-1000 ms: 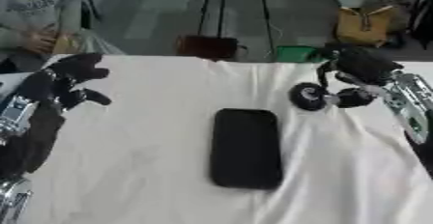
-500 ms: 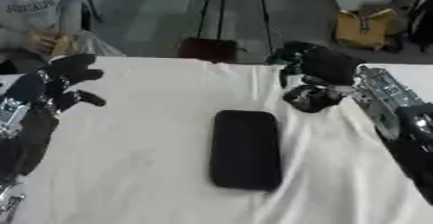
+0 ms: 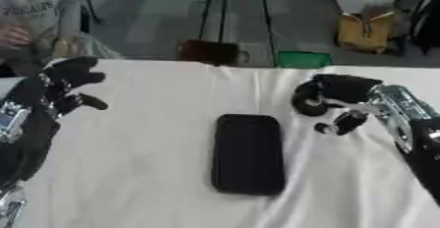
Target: Pick up objects on the table and place them in the box.
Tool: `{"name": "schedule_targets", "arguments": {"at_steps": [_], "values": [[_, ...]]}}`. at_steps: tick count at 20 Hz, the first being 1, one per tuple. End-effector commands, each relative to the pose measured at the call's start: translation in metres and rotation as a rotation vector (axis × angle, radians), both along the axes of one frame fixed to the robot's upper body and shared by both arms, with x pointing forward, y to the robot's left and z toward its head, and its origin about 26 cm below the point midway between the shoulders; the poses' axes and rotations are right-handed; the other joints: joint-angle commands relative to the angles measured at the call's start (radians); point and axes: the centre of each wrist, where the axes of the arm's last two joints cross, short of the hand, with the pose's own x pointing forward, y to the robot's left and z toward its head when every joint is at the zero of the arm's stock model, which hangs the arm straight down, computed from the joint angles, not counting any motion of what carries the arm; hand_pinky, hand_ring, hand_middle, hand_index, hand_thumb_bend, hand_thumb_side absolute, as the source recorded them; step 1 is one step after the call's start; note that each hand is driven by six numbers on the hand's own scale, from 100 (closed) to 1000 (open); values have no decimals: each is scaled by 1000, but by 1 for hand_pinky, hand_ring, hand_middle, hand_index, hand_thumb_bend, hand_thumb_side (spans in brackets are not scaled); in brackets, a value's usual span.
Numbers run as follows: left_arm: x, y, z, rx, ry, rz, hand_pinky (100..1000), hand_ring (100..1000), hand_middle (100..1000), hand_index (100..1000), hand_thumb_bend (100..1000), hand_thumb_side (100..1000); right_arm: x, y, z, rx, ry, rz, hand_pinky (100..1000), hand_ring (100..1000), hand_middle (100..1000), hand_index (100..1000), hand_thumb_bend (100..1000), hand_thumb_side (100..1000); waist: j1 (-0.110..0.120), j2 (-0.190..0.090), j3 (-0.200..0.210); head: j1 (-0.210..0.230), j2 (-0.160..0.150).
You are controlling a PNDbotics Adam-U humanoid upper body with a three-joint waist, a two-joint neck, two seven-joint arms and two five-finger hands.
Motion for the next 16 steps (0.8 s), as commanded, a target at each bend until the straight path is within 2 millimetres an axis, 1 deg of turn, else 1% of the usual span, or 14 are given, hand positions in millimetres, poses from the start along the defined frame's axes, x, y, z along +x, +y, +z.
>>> {"name": "schedule_targets", "arguments": {"at_steps": [1, 8, 9, 12, 13, 16], "values": [[-2, 1, 9, 8, -31, -6, 644, 842, 845, 825, 171, 955, 1, -14, 20, 12, -36, -38, 1000, 936, 928, 819, 332, 187, 2, -19, 1, 2, -10], [-2, 0, 9, 7, -31, -11, 643, 842, 845, 825, 171, 957, 5, -6, 20, 47, -57, -49, 1000, 932, 925, 817, 317, 184, 5, -18, 9, -3, -11], [-2, -1, 8, 7, -30, -14, 643, 843, 845, 825, 171, 958, 6, -5, 21, 49, -62, -53, 1000, 932, 927, 842, 308, 177, 5, -18, 13, -6, -11], [-2, -2, 8, 8, -29, -20, 643, 843, 845, 825, 171, 958, 9, -2, 20, 49, -67, -67, 1000, 932, 927, 842, 308, 177, 5, -17, 19, -10, -11], [-2, -2, 8, 9, -29, -21, 643, 843, 845, 825, 169, 959, 10, -3, 19, 45, -62, -78, 1000, 933, 928, 849, 273, 156, 7, -17, 24, -13, -12], [-2, -3, 8, 10, -28, -26, 643, 843, 845, 825, 169, 960, 12, -5, 14, 36, -42, -101, 1000, 934, 928, 846, 260, 148, 8, -16, 32, -19, -15]]}}
